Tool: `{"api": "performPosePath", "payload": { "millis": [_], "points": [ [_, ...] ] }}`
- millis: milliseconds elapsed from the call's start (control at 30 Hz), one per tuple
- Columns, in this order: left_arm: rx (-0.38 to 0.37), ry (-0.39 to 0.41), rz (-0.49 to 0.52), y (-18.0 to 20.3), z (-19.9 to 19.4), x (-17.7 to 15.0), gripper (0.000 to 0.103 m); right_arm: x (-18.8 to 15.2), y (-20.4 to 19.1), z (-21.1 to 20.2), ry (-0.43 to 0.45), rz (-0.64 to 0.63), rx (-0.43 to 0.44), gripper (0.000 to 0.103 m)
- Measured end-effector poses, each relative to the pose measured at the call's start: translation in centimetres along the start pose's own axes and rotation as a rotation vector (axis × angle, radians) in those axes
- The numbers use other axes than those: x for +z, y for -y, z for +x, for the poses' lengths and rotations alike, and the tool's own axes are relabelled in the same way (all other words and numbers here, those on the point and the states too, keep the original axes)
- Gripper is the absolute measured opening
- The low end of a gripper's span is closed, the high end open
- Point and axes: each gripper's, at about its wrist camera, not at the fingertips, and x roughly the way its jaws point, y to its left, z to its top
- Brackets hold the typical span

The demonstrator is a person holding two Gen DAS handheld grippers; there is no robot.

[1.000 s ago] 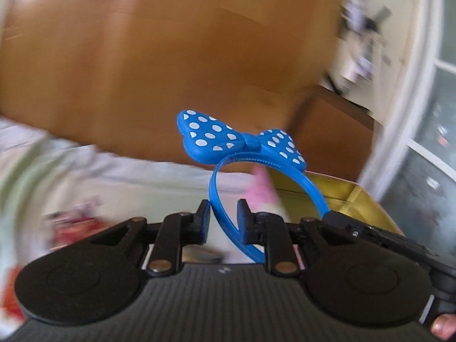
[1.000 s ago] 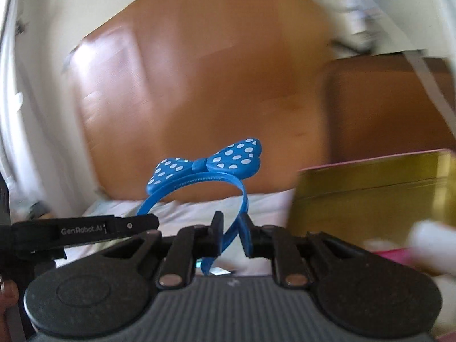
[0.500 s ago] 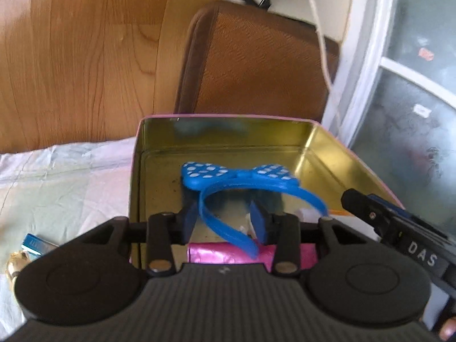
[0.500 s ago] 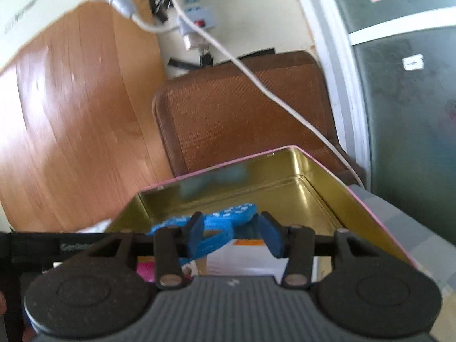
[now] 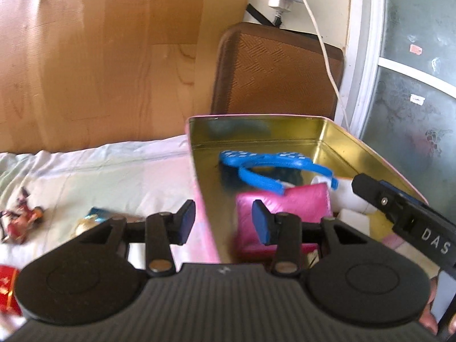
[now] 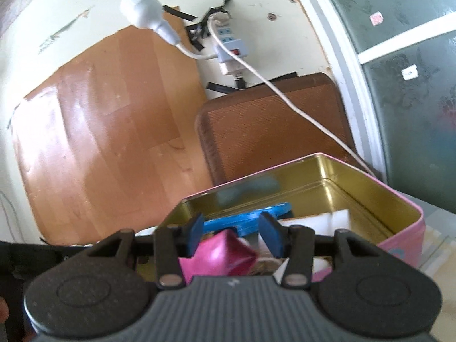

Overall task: Organize rigid objects
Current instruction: 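Release the blue headband into the pink tin with the right gripper, then move the right gripper to the gold piggy figurine and grasp it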

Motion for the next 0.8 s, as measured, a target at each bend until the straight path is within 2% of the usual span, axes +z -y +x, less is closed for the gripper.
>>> {"api": "performPosePath", "payload": {
  "millis": [367,567,800],
  "points": [
    [0.112,0.031,-0.015,-3.8,-2.8,-1.8,0.048,-1.1,-4.1,-1.3,-0.023,-0.046,0.073,0.045],
    [0.176,0.035,-0.032,-6.1,-3.6,-3.3,0.051,-1.8,-6.8,-2.0,-0.027,-0.114,0.123,0.045],
    [0.228,0.007,-0.072,-8.8,-3.5,-4.7,0.051,-3.3,-9.8,-2.6,-0.043,-0.198,0.16,0.045]
  ]
}}
